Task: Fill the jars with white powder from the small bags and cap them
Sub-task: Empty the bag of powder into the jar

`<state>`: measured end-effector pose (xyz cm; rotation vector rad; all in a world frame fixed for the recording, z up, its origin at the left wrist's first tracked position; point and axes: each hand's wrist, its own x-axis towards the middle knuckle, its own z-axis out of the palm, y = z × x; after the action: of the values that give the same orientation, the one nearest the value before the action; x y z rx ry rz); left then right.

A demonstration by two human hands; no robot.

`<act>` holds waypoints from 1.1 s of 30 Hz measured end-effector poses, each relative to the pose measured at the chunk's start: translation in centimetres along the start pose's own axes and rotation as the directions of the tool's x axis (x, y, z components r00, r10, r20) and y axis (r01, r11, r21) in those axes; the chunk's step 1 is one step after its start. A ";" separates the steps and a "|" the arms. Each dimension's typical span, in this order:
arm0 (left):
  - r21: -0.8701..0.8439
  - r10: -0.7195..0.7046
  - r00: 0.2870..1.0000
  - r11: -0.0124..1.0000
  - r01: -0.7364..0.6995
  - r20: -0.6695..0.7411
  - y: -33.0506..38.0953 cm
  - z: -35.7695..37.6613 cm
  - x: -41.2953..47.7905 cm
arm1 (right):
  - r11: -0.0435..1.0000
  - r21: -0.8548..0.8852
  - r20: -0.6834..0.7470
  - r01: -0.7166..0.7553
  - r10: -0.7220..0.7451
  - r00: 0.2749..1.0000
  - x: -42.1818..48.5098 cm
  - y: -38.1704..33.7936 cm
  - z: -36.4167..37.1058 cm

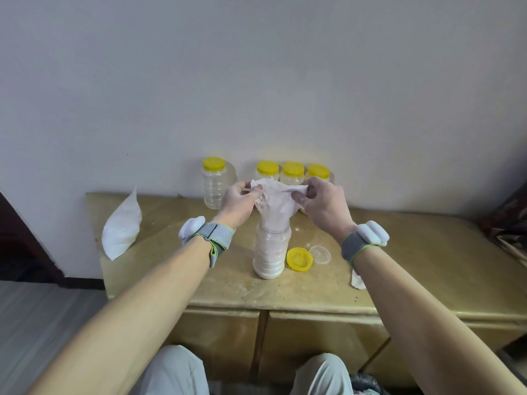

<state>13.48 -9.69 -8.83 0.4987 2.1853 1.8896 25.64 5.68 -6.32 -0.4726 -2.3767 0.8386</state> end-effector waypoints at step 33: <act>-0.029 0.018 0.999 0.999 -0.017 0.046 0.1 0.6 -0.5 | 0.870 0.333 0.466 -0.363 0.183 0.865 -0.1 0.3 0.0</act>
<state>14.15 -9.28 -8.81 0.5523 2.1286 1.8968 25.77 5.88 -6.57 -0.5065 -2.4316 1.6891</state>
